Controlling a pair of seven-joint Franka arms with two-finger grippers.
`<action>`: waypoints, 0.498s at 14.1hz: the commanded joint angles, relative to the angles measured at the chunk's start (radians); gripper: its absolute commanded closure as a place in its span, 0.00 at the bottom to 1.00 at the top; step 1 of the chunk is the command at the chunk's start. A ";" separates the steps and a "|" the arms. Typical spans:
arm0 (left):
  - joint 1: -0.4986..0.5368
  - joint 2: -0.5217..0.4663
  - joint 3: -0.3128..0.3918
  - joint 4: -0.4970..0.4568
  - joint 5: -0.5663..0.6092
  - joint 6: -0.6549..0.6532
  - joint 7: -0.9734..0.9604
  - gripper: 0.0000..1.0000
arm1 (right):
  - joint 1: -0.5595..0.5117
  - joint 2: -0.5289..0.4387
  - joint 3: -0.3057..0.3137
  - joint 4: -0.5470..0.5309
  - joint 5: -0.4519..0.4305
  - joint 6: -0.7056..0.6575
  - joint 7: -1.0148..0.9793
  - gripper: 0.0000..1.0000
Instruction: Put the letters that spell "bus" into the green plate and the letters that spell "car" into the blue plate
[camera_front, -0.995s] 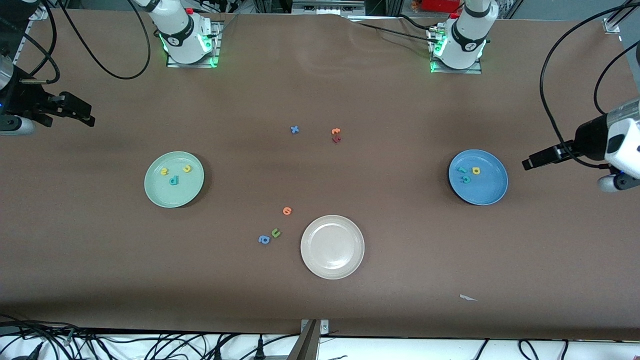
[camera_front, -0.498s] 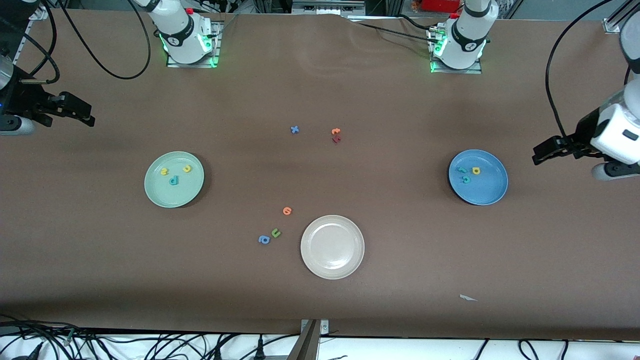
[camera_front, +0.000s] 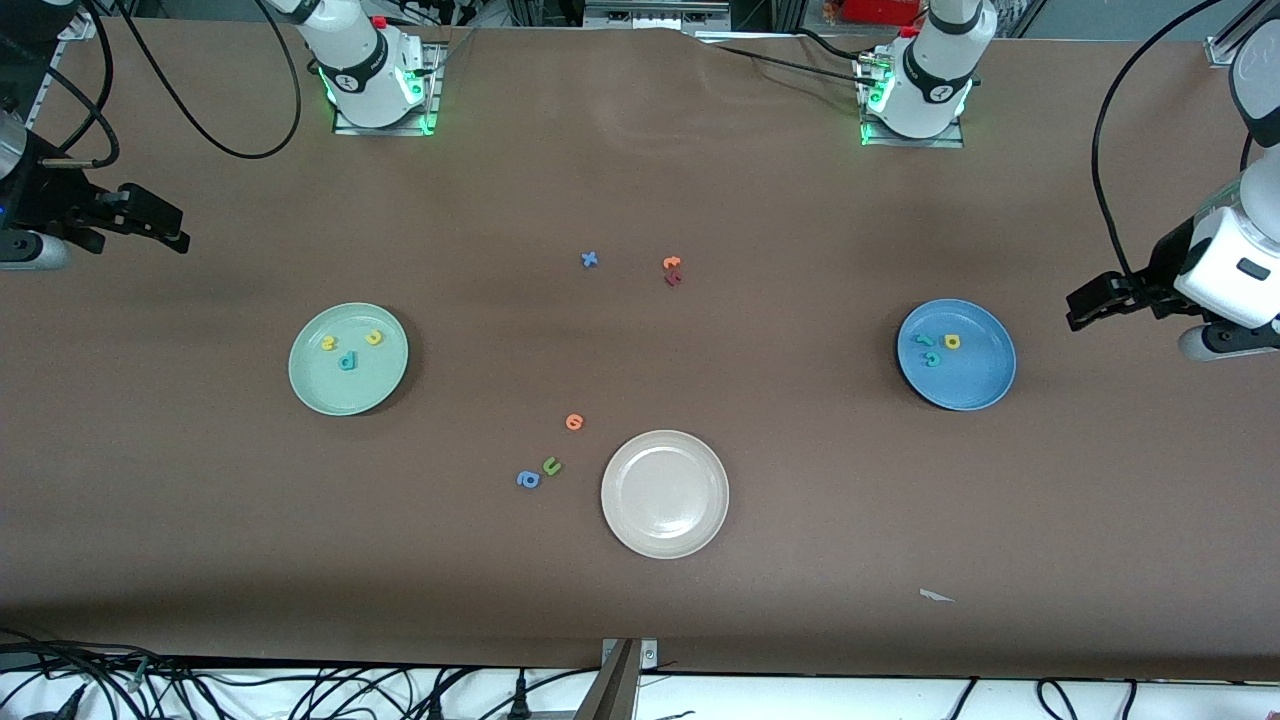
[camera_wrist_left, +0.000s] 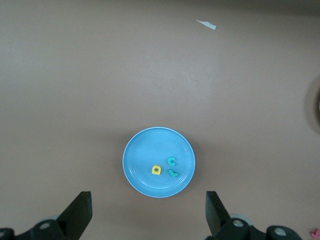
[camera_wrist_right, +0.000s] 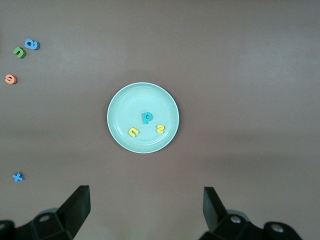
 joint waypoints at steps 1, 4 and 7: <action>0.010 -0.009 -0.004 -0.013 0.021 0.014 0.026 0.00 | -0.004 -0.013 0.003 0.001 0.001 -0.017 0.016 0.00; 0.009 -0.009 -0.005 -0.013 0.021 0.014 0.025 0.00 | -0.004 -0.013 0.003 0.001 0.001 -0.019 0.016 0.00; 0.004 -0.009 -0.007 -0.013 0.021 0.014 0.028 0.00 | -0.004 -0.014 0.003 0.001 0.001 -0.019 0.016 0.00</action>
